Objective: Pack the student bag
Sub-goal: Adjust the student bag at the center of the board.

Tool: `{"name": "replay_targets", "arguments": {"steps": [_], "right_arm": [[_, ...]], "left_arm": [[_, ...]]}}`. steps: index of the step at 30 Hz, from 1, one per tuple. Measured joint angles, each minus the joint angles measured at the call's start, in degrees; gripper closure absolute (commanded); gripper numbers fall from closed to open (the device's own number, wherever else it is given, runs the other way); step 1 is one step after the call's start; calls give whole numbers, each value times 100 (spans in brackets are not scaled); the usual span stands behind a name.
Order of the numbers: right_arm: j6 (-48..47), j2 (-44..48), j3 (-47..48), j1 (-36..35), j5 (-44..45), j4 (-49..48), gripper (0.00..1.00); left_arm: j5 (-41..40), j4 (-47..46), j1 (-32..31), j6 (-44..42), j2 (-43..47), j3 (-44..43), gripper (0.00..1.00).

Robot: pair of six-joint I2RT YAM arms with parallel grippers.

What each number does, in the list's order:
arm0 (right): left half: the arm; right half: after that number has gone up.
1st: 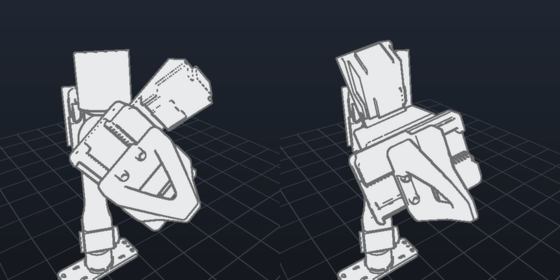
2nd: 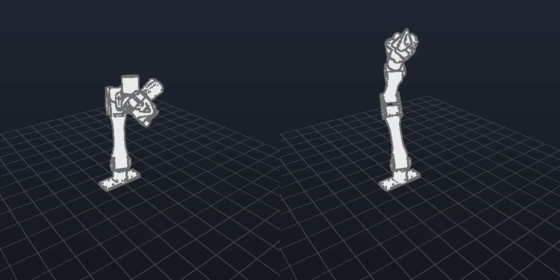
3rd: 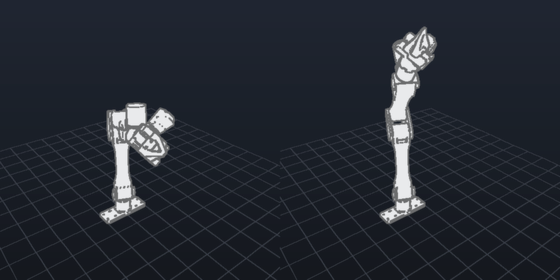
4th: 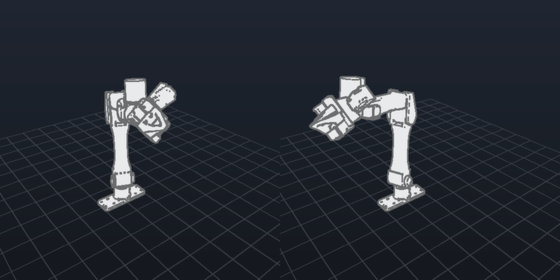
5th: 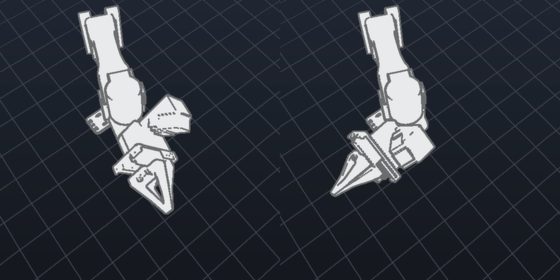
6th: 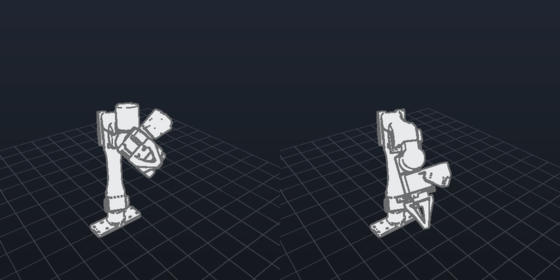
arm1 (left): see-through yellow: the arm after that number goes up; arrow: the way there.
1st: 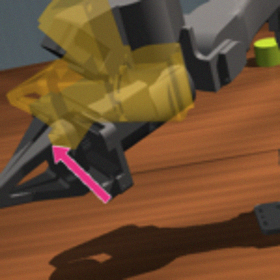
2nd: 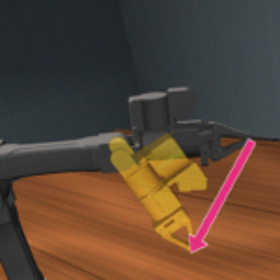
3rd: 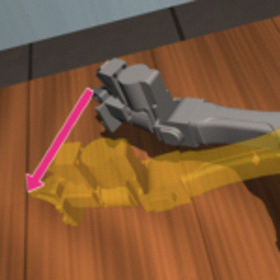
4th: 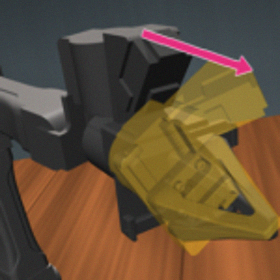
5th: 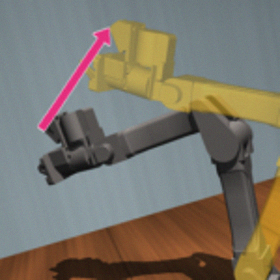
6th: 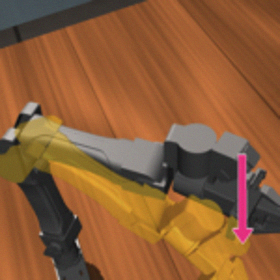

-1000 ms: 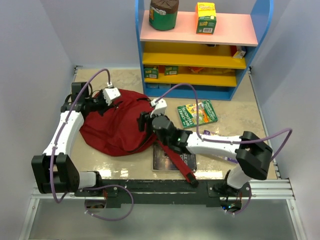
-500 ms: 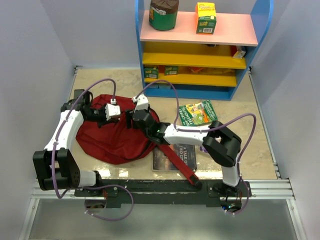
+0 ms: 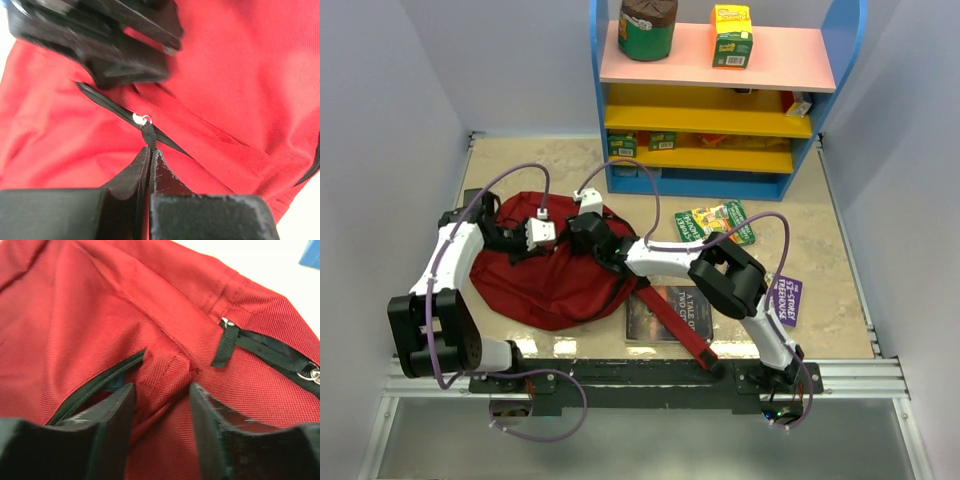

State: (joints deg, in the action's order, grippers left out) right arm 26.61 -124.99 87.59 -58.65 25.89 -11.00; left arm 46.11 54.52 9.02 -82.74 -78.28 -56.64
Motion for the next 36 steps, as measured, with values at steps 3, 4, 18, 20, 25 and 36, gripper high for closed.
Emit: {"name": "replay_targets", "arguments": {"steps": [3,4,18,20,25,36], "right_arm": [[68,-28,-2,61,-17,107,71],[87,-26,-7,92,-15,125,77],[-96,1604,-2135,116,-308,-1058,53],[-208,1665,-2142,90,-393,-1163,45],[-208,1954,-2356,-109,-326,-1423,36],[234,1764,-2229,-1744,-212,-1683,29]], "left_arm": [[-79,2,22,-90,-76,111,100],[-118,0,33,-96,-131,133,100],[170,-1064,46,804,-219,411,100],[275,-1255,46,1021,-138,411,100],[619,-1493,-85,1335,-57,413,100],[881,-1198,-240,1285,-306,374,100]]}}
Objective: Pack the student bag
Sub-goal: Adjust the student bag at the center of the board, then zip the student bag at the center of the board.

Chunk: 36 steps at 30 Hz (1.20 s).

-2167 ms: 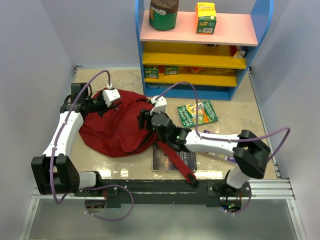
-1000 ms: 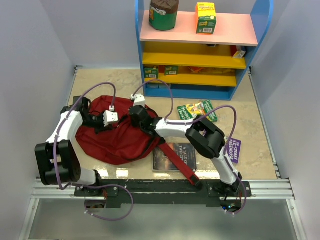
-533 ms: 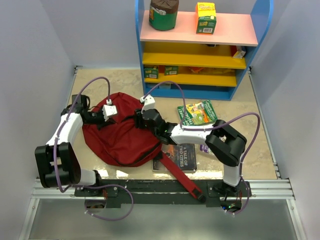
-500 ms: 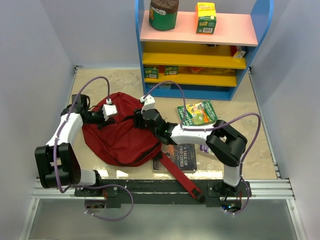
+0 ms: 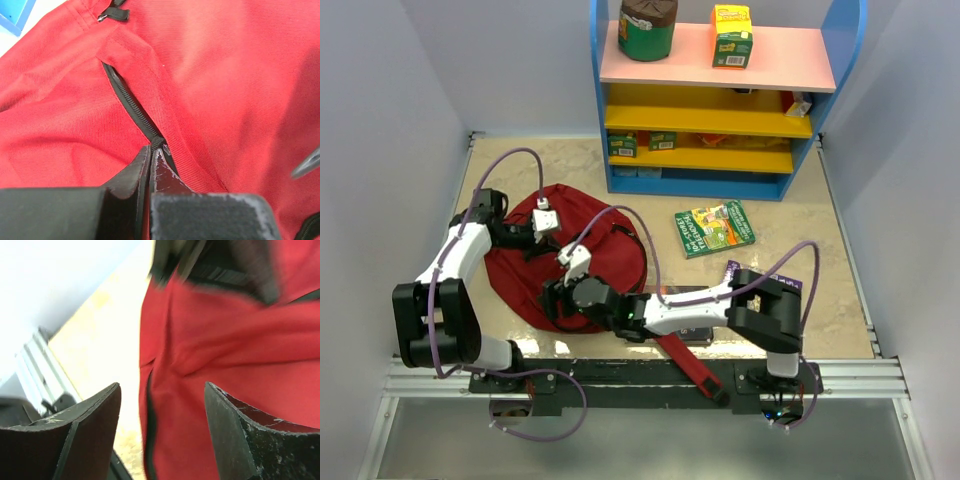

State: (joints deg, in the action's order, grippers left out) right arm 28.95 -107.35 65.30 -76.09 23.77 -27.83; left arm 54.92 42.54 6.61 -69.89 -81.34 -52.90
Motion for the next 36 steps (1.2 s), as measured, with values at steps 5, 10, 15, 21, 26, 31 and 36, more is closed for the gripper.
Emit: {"name": "replay_targets", "arguments": {"steps": [5,10,15,21,26,31,36], "right_arm": [[144,-595,234,-105,-9,101,28],[299,-1051,651,-55,339,264,29],[380,-1449,1204,-33,527,343,32],[505,-1987,2009,-33,855,894,60],[634,-2068,2149,-37,1082,1335,94],[398,-1541,1388,-203,1303,1270,100],[-94,-671,400,-577,1373,975,100]], "left_arm": [[20,144,0,-76,0,-61,100],[20,321,0,-201,0,-140,100],[20,520,0,-343,0,-232,100],[20,717,0,-494,-17,-299,100],[31,896,0,-599,-118,-361,100],[96,831,-9,-540,-326,-490,100],[164,-105,-127,442,-328,-380,100]]}}
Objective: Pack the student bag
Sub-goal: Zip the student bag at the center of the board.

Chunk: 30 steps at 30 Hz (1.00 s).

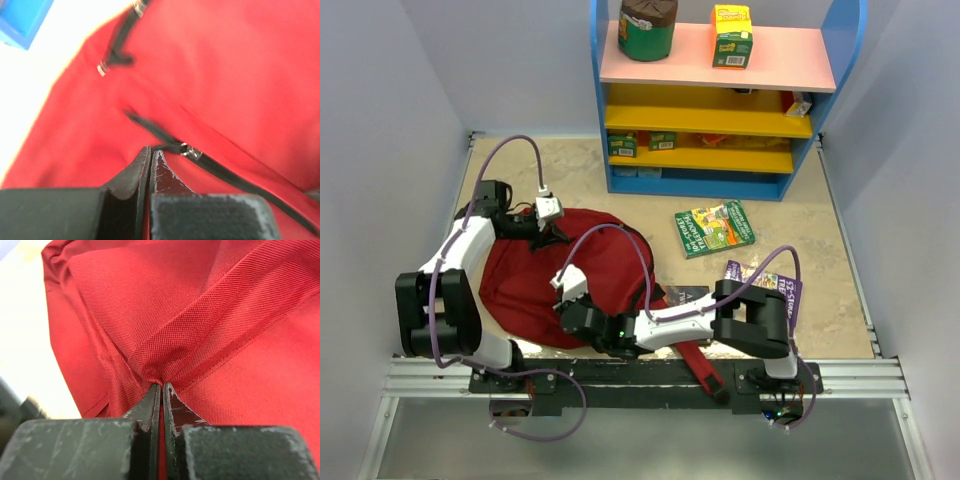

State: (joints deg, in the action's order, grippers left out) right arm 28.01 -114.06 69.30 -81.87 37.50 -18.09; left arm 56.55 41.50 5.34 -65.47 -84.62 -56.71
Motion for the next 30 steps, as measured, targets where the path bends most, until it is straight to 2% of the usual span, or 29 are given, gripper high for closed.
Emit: {"name": "replay_targets", "arguments": {"steps": [4,8,9,10,12,14,15,18,19,21,23,26,27,30], "right_arm": [[-210,284,-428,-153,-225,-267,100],[-247,315,-612,-168,-240,-352,100],[-234,328,-638,-166,-214,-352,97],[-219,350,-649,-164,-192,-339,80],[-129,424,-682,-157,-179,-299,63],[-72,531,-699,-184,-247,-140,55],[-63,599,-699,-192,-254,-50,51],[-61,1010,-743,-81,-387,223,48],[-66,1233,-778,48,-498,275,47],[-90,1720,-787,522,-680,352,45],[-151,2118,-726,1056,-710,407,44],[-273,2297,-275,1921,-702,599,41],[-306,2243,-103,2159,-710,715,41],[-400,1912,299,2625,-732,1113,40]], "left_arm": [[13,-1209,-153,1086,20,247,100],[-138,-1915,-527,1703,9,302,100],[-203,-2074,-612,1847,-7,330,100],[-247,-2197,-662,1950,-26,356,100],[-474,-2553,-710,2175,-114,426,87],[-734,-2861,-702,2280,-232,442,76],[-837,-2933,-691,2264,-273,439,63],[-979,-2855,-632,2105,-289,431,41],[-986,-2763,-592,2015,-278,422,38],[-984,-2520,-481,1792,-208,420,26],[-990,-2238,-356,1602,-72,420,24],[-960,-1775,-225,1331,197,378,12],[-935,-1635,-205,1266,264,343,0],[-791,-1222,-210,1178,382,177,0]]}}
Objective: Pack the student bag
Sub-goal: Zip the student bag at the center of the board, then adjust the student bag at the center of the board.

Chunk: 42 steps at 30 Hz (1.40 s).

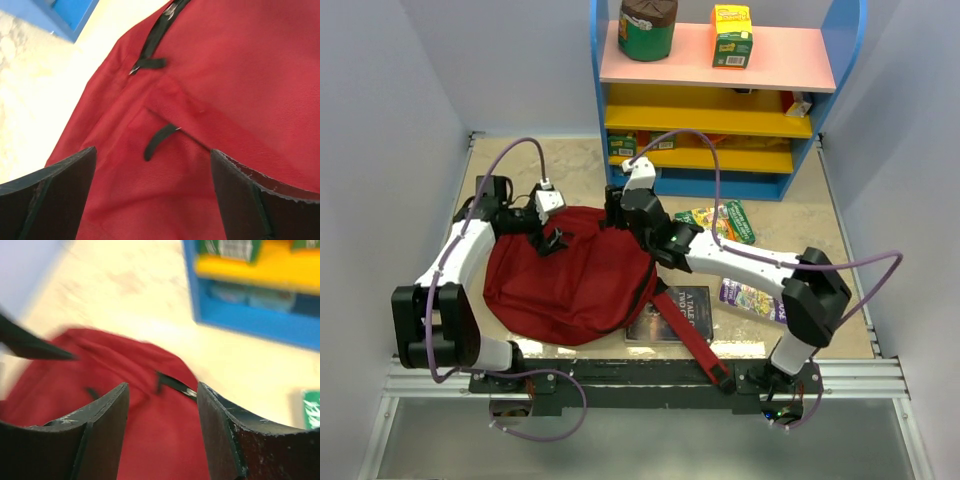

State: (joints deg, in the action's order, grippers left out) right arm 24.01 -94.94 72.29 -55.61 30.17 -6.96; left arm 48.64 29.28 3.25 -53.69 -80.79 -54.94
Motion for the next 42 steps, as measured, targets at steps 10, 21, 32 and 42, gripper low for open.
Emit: {"name": "replay_targets", "arguments": {"steps": [10,21,32,42], "right_arm": [[-44,-518,-616,129,-302,925,55],[323,116,-1491,122,-682,739,100],[402,570,-2208,-295,-1797,-61,100],[229,304,-2312,-1088,-3152,-680,66]], "left_arm": [[7,341,-612,149,9,435,0],[-1008,-1045,-859,763,-308,890,68],[-1349,-400,-743,286,-341,-203,100],[-592,1707,-195,-1565,-341,-898,100]]}}
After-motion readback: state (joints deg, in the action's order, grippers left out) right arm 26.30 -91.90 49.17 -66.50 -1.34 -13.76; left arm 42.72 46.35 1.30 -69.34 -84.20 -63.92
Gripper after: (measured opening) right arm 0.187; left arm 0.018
